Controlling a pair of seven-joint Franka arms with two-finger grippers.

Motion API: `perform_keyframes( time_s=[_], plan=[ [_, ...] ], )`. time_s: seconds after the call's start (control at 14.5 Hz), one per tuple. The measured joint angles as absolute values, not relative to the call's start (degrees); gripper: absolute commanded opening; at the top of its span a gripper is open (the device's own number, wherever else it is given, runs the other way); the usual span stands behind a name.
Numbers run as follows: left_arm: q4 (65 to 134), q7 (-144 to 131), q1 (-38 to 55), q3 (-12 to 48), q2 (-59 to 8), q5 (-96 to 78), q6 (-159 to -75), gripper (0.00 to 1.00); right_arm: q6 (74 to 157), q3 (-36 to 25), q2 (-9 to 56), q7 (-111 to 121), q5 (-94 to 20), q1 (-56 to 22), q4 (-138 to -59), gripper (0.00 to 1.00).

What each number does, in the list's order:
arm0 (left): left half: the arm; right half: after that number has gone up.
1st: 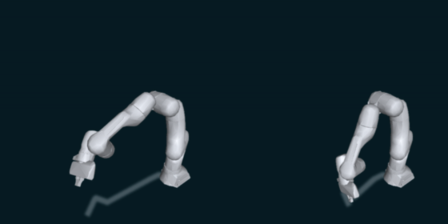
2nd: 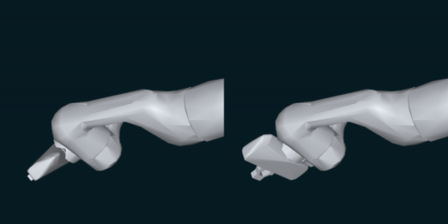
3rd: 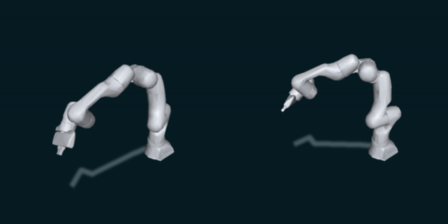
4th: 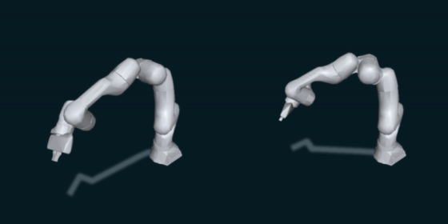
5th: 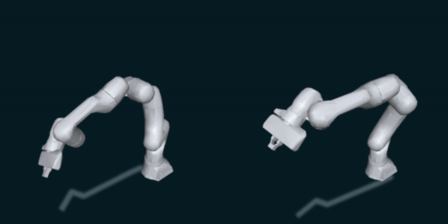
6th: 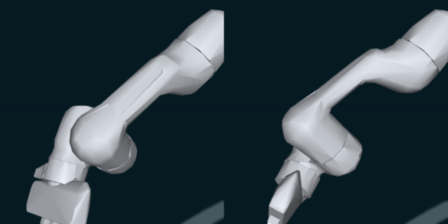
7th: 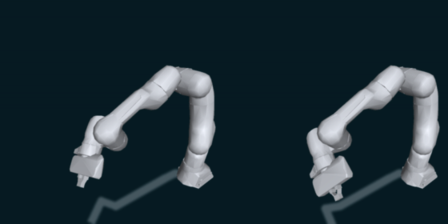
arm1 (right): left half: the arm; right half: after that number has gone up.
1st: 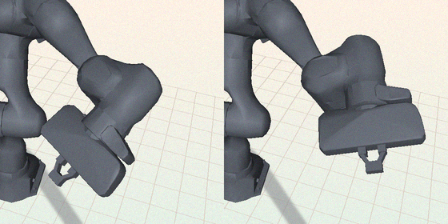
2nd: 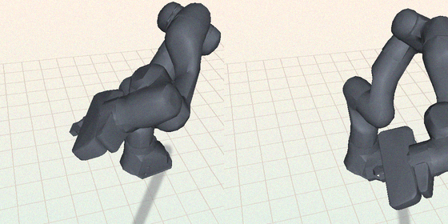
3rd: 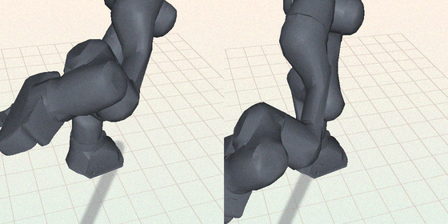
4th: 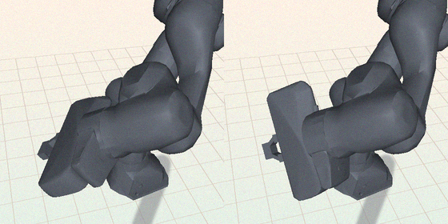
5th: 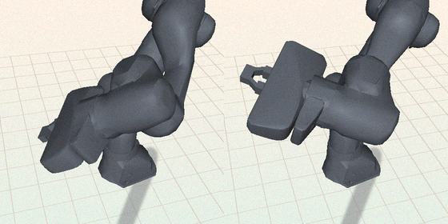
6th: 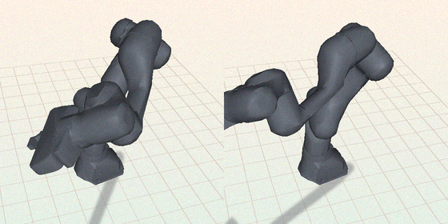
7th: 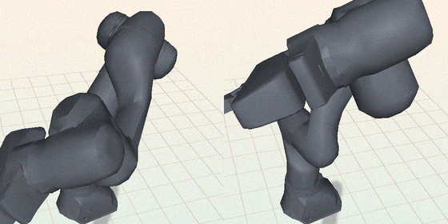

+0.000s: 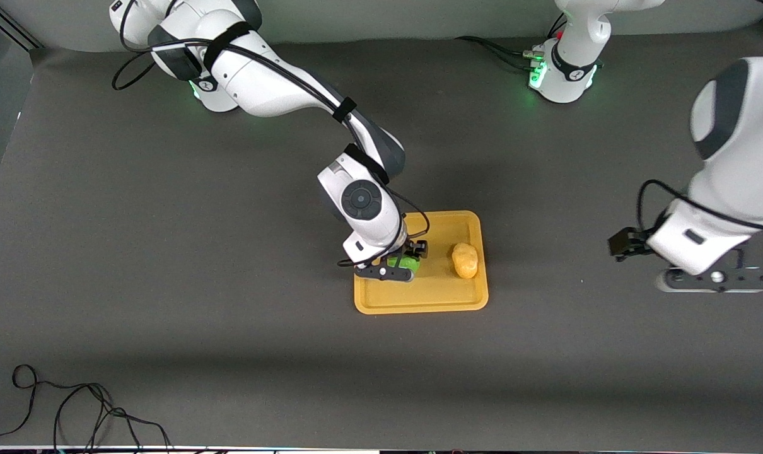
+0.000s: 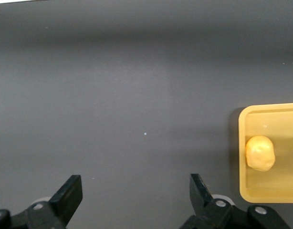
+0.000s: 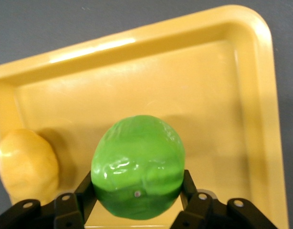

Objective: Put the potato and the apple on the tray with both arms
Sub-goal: 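Release the apple onto the tray while the left gripper withdraws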

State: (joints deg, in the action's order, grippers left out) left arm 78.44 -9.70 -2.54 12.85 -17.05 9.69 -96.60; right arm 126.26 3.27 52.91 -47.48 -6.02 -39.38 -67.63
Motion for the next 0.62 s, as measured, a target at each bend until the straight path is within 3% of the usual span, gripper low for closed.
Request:
perform_keyframes(
  time_s=[0.62],
  plan=[
    [90.6, -5.4, -10.6, 12.8, -7.5, 1.6, -98.2, 1.00, 125.7, 3.3, 55.1, -47.5, -5.1, -39.8, -67.6, 0.34]
  ],
)
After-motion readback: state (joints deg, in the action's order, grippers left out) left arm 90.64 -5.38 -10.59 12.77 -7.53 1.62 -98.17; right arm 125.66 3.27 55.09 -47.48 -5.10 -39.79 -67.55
